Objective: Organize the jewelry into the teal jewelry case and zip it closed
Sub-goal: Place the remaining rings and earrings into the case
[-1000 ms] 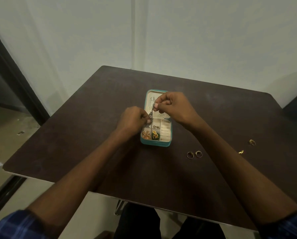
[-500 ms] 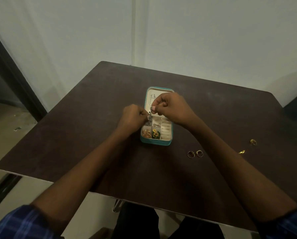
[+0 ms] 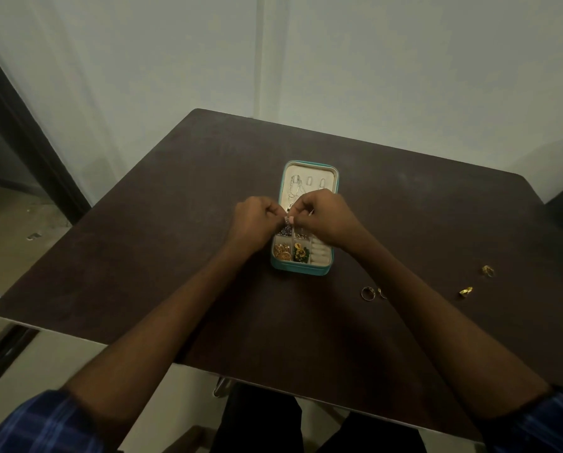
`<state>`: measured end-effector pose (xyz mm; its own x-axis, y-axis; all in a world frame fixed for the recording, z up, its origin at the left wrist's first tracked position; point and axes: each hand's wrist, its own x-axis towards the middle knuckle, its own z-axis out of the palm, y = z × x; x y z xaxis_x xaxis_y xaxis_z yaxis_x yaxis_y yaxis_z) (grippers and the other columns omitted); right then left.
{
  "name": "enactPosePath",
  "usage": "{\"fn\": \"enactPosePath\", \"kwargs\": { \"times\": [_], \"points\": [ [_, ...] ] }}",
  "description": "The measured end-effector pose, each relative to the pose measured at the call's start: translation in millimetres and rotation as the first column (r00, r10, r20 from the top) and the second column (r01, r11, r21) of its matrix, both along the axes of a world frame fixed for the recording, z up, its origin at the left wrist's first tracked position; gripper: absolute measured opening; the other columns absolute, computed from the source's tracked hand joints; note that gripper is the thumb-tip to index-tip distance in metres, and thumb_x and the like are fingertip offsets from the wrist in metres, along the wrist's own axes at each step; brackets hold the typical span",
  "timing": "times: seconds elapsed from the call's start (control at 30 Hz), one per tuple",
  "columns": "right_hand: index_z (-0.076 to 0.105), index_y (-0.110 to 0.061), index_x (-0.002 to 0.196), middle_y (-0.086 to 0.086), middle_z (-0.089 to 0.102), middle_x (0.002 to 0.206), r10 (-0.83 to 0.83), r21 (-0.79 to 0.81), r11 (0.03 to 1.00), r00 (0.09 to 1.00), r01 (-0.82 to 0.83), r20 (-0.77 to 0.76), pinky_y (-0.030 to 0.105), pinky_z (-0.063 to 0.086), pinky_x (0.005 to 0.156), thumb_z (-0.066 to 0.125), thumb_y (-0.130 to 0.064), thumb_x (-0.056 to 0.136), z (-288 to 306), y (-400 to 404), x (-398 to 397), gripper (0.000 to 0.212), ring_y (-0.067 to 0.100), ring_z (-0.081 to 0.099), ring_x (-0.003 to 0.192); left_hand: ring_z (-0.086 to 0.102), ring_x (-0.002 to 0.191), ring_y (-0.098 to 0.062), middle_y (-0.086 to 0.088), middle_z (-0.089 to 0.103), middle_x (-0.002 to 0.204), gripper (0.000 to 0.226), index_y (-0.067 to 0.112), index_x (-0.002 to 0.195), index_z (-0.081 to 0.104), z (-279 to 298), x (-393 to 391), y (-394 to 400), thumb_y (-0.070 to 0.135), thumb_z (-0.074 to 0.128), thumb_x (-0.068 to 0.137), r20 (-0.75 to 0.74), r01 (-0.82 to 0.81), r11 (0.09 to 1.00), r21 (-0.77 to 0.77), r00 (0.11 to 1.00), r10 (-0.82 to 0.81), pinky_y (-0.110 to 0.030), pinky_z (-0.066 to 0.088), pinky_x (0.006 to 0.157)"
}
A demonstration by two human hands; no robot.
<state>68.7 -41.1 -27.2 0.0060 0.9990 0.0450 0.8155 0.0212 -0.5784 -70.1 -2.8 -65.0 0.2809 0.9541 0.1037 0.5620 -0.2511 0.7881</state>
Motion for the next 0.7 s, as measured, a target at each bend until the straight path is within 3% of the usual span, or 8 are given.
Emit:
{"fn": "enactPosePath", "kwargs": {
  "times": [0.2, 0.3, 0.5, 0.7],
  "points": [
    [0.071, -0.009, 0.084, 0.0, 0.065, 0.071, -0.026, 0.038, 0.999, 0.998, 0.024, 0.05, 0.029, 0.052, 0.062, 0.065, -0.018, 0.083, -13.3, 4.7, -3.4, 0.011, 0.011, 0.059, 0.064, 0.064, 0.07, -0.013, -0.003, 0.068, 0.077, 0.008, 0.012, 0.082, 0.068, -2.8, -3.0, 0.4, 0.02, 0.067, 0.084, 0.086, -0.03, 0.999, -0.042, 0.996, 0.034, -0.027, 0.052, 0.064],
    [0.07, -0.013, 0.082, 0.001, 0.068, 0.074, -0.057, 0.055, 0.997, 0.993, 0.051, 0.107, 0.038, 0.056, 0.068, 0.063, -0.018, 0.082, -20.3, 6.5, -4.3, 0.009, 0.015, 0.063, 0.07, 0.065, 0.074, -0.014, -0.004, 0.07, 0.082, 0.009, 0.011, 0.085, 0.068, -2.2, -3.4, 0.8, 0.02, 0.067, 0.084, 0.101, -0.034, 0.998, -0.056, 0.994, 0.039, -0.028, 0.053, 0.068],
    [0.069, -0.013, 0.08, -0.004, 0.064, 0.073, -0.059, 0.095, 0.994, 0.99, 0.047, 0.127, 0.029, 0.049, 0.062, 0.064, -0.021, 0.083, -16.3, 3.2, -4.2, 0.009, 0.014, 0.061, 0.072, 0.065, 0.074, -0.013, -0.002, 0.069, 0.08, 0.008, 0.014, 0.083, 0.066, 0.8, -4.6, -0.8, 0.021, 0.065, 0.085, 0.109, -0.049, 0.997, -0.057, 0.992, 0.055, -0.03, 0.054, 0.068],
    [0.069, -0.017, 0.082, -0.008, 0.062, 0.076, -0.124, 0.172, 0.979, 0.989, 0.109, 0.084, 0.024, 0.041, 0.059, 0.064, -0.02, 0.083, 0.1, -23.3, 27.9, 0.006, 0.005, 0.054, 0.069, 0.056, 0.06, -0.001, 0.011, 0.06, 0.068, 0.005, 0.018, 0.081, 0.064, 20.4, 8.9, -14.4, 0.021, 0.065, 0.085, 0.156, -0.05, 0.994, 0.095, 0.987, 0.035, -0.011, 0.044, 0.053]
  ]
}}
